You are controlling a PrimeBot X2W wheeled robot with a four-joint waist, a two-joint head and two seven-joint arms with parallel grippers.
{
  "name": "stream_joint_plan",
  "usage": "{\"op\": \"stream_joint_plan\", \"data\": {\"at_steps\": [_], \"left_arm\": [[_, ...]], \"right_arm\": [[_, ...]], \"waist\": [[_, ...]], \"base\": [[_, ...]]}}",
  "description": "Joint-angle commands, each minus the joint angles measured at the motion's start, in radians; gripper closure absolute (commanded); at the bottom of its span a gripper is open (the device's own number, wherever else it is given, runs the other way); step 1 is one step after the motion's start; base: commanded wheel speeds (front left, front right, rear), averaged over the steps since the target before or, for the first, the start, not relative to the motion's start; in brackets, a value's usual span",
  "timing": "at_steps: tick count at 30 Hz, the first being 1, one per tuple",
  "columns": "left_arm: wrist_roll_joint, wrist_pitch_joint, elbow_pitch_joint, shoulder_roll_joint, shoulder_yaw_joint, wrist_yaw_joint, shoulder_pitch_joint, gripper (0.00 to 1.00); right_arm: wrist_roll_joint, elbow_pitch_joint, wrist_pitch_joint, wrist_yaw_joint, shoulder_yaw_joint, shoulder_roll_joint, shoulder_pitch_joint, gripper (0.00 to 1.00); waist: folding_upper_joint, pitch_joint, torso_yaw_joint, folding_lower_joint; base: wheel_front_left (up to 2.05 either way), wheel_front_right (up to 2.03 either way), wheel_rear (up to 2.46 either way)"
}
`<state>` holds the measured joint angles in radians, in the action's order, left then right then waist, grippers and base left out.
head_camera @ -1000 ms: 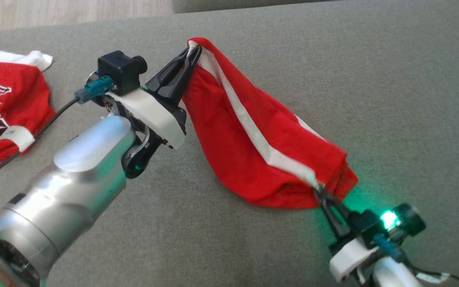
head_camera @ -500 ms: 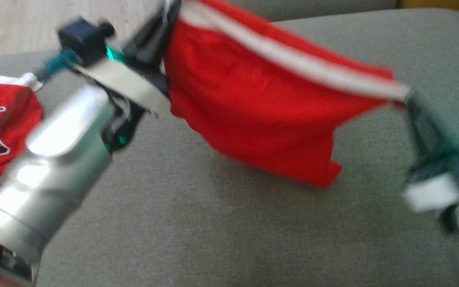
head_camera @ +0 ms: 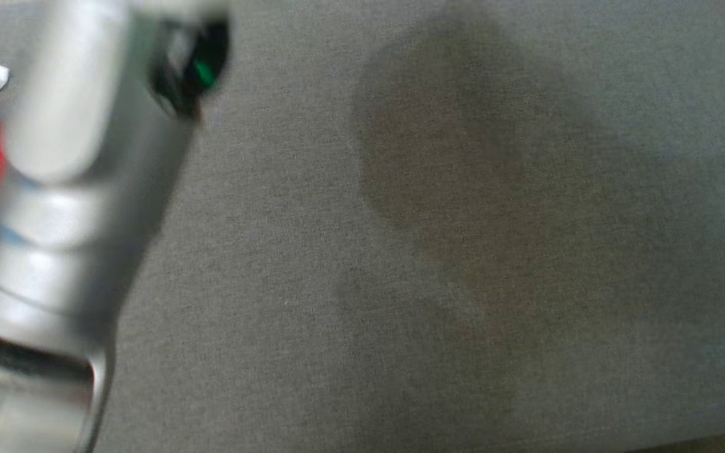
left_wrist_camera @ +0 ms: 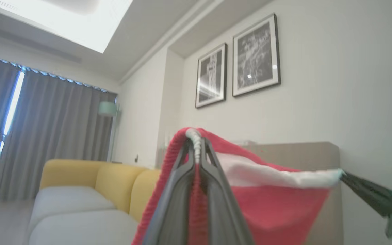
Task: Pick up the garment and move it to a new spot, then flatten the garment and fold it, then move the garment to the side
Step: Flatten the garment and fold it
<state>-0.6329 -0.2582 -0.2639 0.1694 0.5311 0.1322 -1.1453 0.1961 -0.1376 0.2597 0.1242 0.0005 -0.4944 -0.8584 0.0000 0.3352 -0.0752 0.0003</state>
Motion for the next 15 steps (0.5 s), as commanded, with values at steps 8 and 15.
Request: {"op": "stream_joint_plan", "data": {"at_steps": [8, 15], "left_arm": [[-0.038, -0.004, 0.102, 0.120, 0.146, -0.002, 0.237, 1.00], [-0.027, -0.004, 0.128, 0.167, 0.286, -0.002, 0.572, 1.00]], "right_arm": [[-0.011, 0.071, 0.002, 0.007, -0.006, -0.019, 0.251, 1.00], [-0.074, 0.163, -0.028, 0.007, -0.081, 0.048, 0.681, 1.00]], "waist": [[0.0000, -0.026, 0.005, -0.0003], [0.0000, -0.068, 0.010, -0.0003]], "base": [[0.00, 0.00, 0.00], [0.00, 0.00, 0.00]]}}
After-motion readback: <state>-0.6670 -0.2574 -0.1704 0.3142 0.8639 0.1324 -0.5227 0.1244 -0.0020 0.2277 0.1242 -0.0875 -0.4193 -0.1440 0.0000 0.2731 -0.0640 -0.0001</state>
